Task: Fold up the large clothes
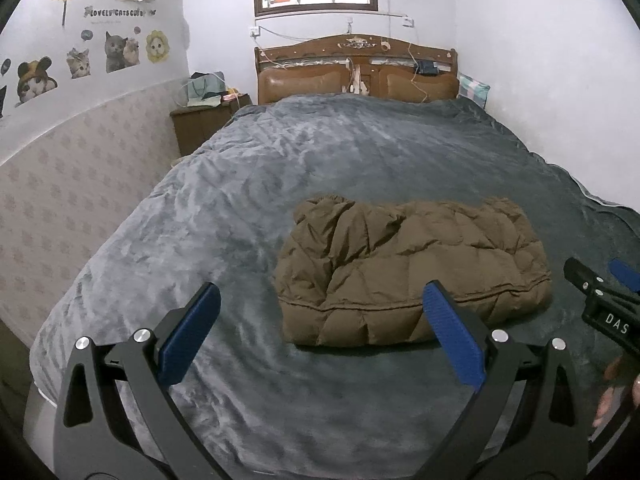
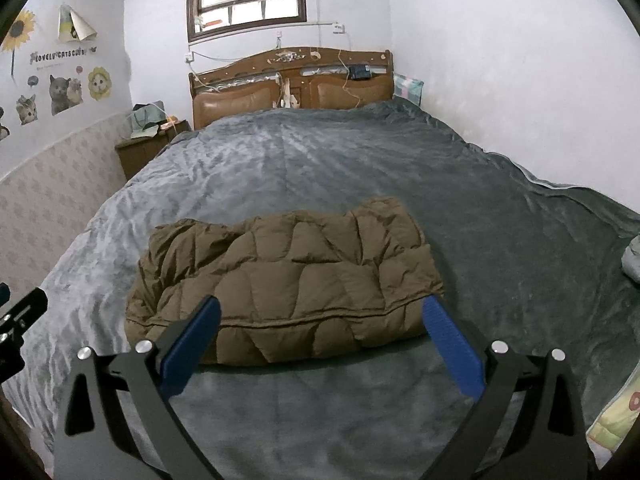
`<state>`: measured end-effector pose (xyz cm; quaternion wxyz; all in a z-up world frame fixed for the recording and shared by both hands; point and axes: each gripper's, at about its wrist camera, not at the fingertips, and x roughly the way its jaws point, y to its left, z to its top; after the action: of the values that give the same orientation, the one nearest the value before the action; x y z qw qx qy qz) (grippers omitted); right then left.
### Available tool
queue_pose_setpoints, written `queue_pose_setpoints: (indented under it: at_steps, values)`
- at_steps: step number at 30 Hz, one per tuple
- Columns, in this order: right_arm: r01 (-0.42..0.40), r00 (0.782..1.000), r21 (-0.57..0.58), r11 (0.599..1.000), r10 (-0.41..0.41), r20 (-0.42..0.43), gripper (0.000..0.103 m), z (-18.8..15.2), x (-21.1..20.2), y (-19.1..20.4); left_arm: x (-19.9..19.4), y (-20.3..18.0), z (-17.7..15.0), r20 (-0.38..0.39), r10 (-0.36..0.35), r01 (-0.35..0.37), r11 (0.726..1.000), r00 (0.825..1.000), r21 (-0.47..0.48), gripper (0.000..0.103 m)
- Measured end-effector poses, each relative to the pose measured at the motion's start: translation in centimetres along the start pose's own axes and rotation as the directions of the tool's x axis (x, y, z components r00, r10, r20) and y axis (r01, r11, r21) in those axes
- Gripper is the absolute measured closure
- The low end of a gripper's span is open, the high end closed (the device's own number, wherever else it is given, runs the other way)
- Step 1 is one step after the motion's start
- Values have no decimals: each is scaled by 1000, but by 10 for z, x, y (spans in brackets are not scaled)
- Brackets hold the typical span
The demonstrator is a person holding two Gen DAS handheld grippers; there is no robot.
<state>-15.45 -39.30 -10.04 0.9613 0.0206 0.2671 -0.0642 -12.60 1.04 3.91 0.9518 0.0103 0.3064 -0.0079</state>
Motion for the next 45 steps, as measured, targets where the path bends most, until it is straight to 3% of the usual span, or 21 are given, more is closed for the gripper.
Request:
queue_pose_setpoints:
  at_steps: [45]
  values:
    - [1,1000,-6,1000,-1,3,2,1,0,-2,-8,-3,2,42,47,-48,998,998,37,3]
